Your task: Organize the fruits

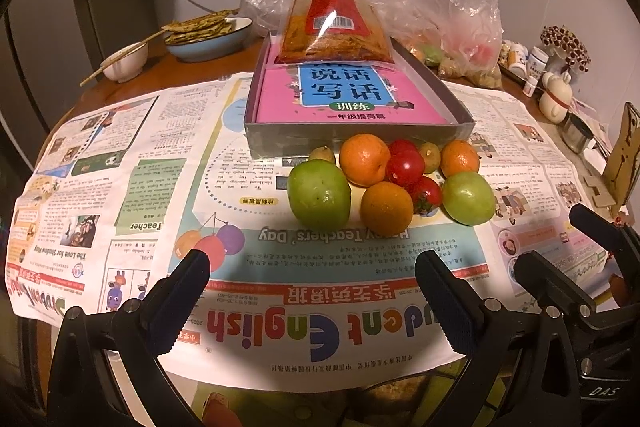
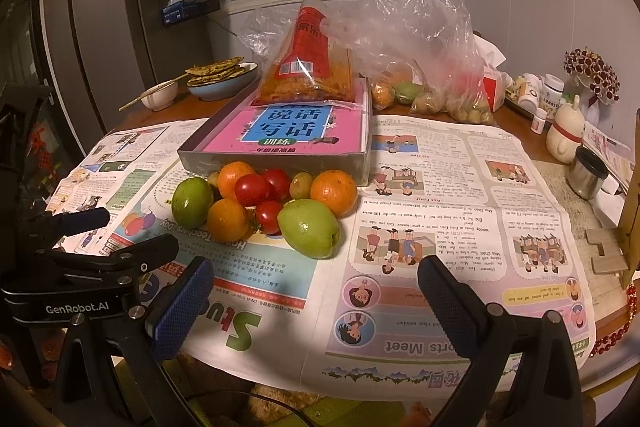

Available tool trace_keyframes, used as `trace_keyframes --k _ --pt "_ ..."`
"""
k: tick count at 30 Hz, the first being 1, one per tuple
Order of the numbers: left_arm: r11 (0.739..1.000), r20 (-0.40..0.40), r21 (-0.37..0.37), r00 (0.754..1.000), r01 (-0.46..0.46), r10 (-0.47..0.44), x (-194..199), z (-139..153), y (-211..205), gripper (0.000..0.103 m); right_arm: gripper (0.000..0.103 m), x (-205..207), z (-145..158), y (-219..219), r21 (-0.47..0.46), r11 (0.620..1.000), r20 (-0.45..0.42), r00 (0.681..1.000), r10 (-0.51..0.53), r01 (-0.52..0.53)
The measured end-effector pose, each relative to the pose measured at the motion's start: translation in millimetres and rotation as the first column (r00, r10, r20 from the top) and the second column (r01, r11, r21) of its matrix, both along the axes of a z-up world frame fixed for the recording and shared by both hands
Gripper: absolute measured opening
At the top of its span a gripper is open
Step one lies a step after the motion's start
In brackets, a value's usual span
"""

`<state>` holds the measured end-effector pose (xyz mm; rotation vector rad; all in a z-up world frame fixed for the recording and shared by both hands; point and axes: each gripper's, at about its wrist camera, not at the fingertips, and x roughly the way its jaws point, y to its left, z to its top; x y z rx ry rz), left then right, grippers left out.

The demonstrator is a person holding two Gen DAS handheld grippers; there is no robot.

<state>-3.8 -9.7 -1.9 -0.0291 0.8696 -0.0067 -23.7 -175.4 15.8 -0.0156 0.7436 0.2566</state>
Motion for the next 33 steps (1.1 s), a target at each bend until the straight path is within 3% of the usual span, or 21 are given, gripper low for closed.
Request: trace_keyframes --k 33 --pt "1.000 -0.012 0.002 1.000 -0.005 0.005 7 -4 3 0.102 0.103 13 -11 -7 0.029 1.000 -0.035 0.999 -0.009 0.010"
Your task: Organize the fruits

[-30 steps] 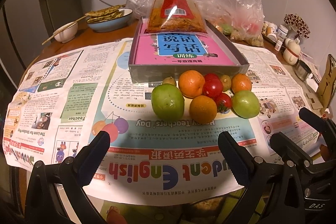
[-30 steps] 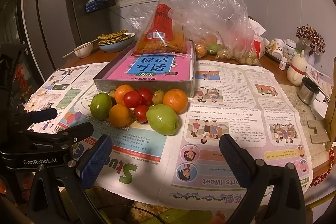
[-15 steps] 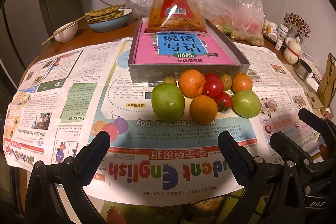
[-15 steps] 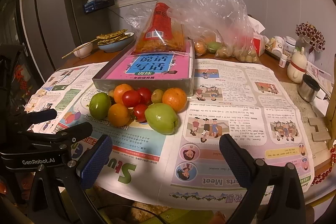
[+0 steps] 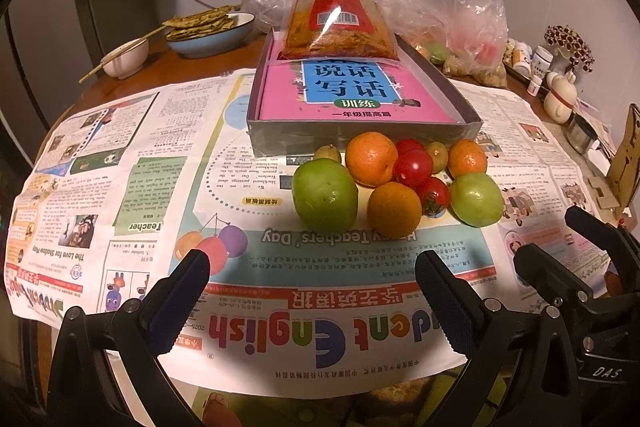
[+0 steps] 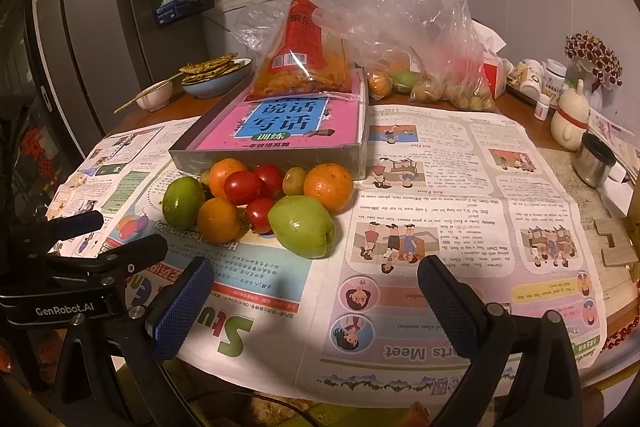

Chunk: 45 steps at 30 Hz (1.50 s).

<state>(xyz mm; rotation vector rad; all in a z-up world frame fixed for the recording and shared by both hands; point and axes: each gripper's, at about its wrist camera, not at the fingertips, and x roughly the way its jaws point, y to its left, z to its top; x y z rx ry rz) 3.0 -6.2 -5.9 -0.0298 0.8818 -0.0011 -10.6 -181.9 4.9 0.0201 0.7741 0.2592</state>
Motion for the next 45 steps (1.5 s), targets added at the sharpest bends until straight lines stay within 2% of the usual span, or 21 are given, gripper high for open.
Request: trace_keyframes --k 20,23,27,35,41,44,45 --pt "1.000 -0.022 -0.011 1.000 -0.013 0.013 32 -4 18 0.102 0.103 32 -10 1 -0.014 1.000 -0.024 1.000 0.006 -0.006" --pt "1.000 -0.031 -0.025 1.000 -0.004 0.003 39 -4 20 0.102 0.103 37 -13 4 -0.018 1.000 -0.031 0.999 0.020 -0.021" --pt "0.998 -0.047 -0.070 0.999 -0.006 0.003 47 -8 23 0.102 0.094 40 -18 8 -0.021 0.999 -0.042 0.998 0.038 -0.039" --pt "0.994 -0.064 -0.110 0.998 -0.015 0.008 60 -13 27 0.102 0.093 46 -22 12 -0.013 0.998 -0.048 0.997 0.056 -0.056" --pt "0.992 -0.082 -0.125 0.996 0.004 -0.014 67 -16 23 0.102 0.078 49 -26 15 -0.004 0.997 -0.059 0.996 0.072 -0.072" --pt "0.992 -0.089 -0.127 0.996 0.013 -0.024 68 -17 22 0.093 0.065 50 -27 16 0.003 0.997 -0.061 0.995 0.081 -0.081" --pt "0.991 -0.093 -0.129 0.995 0.018 -0.030 69 -18 21 0.093 0.061 50 -27 17 0.006 0.996 -0.062 0.994 0.088 -0.088"
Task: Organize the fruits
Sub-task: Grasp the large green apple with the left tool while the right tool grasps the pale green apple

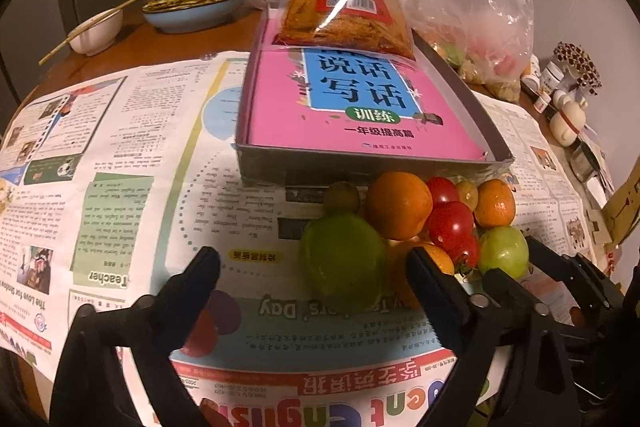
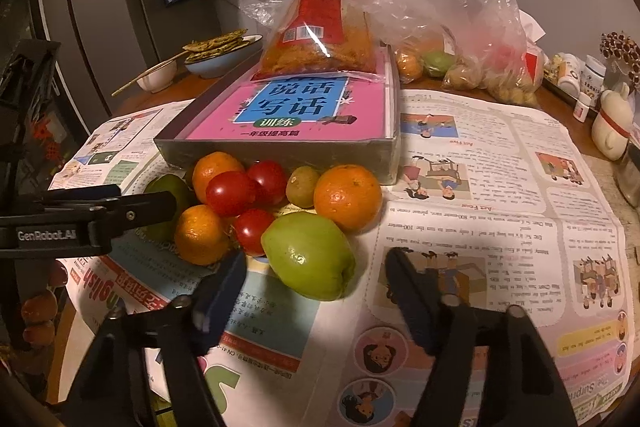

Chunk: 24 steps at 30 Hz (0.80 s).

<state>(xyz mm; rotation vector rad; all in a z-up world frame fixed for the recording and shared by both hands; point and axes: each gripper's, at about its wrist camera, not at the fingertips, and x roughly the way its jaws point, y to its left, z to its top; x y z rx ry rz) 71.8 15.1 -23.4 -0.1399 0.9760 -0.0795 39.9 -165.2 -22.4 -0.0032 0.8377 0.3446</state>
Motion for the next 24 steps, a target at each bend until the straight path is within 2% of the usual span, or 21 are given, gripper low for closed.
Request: trace_keyframes --k 2,4,8,12,16,24 --pt "1.000 -0.001 -0.003 1.000 -0.001 0.001 1 -1 0 0.093 0.052 0 -2 1 0.005 1.000 -0.006 1.000 0.012 -0.012" --pt "1.000 0.001 -0.010 1.000 0.003 -0.003 1 -1 0 0.092 0.048 0 -2 2 0.008 1.000 -0.005 1.000 0.011 -0.011" --pt "0.998 -0.010 -0.060 1.000 0.020 -0.021 3 -1 3 0.070 0.047 -2 -3 -2 0.030 1.000 -0.002 1.000 0.009 -0.009" --pt "0.995 -0.029 -0.099 0.999 0.028 -0.031 5 -4 5 0.065 0.047 -3 -3 -3 0.040 0.999 -0.004 1.000 0.008 -0.008" --pt "0.993 -0.034 -0.098 0.997 0.060 -0.063 5 -6 -3 0.050 0.047 -3 -3 -4 0.047 0.999 -0.006 1.000 0.008 -0.008" --pt "0.993 -0.044 -0.092 0.996 0.071 -0.075 6 -4 -5 0.049 0.046 -5 2 -6 0.058 0.998 0.005 1.000 0.007 -0.007"
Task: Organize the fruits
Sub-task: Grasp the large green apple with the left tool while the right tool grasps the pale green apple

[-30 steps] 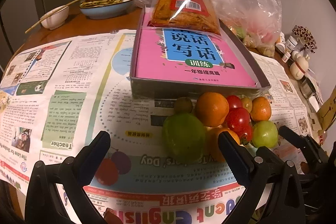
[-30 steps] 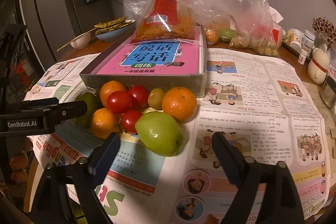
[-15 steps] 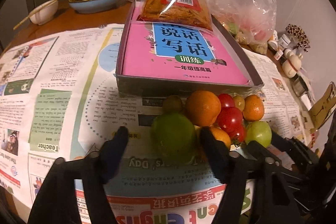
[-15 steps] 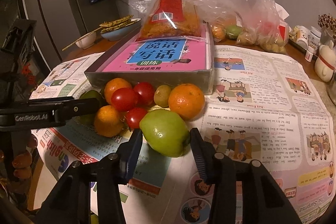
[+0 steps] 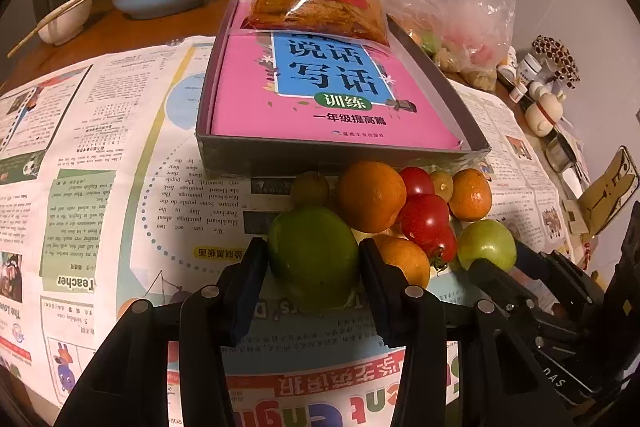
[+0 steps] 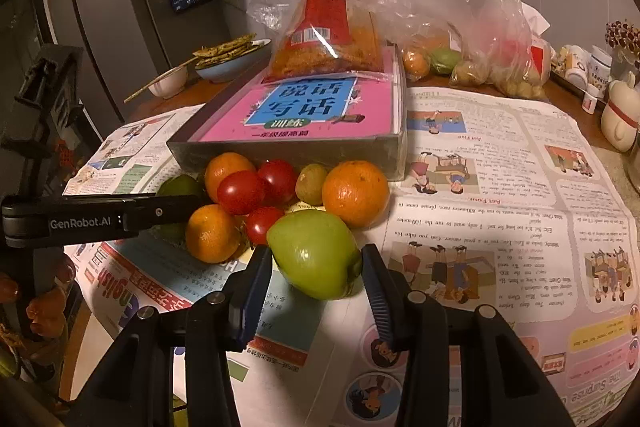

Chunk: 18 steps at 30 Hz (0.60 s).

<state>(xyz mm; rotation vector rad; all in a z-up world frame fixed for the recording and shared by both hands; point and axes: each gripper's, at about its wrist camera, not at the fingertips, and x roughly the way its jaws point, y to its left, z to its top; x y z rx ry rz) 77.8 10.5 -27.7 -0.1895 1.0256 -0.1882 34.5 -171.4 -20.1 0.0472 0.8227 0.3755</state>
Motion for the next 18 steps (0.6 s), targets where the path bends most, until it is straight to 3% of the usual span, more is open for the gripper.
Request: trace_keyframes --k 18 --pt "0.999 0.019 0.036 1.000 -0.018 0.017 -14 14 5 0.048 0.044 -2 3 -8 0.041 0.999 0.011 1.000 -0.005 0.004"
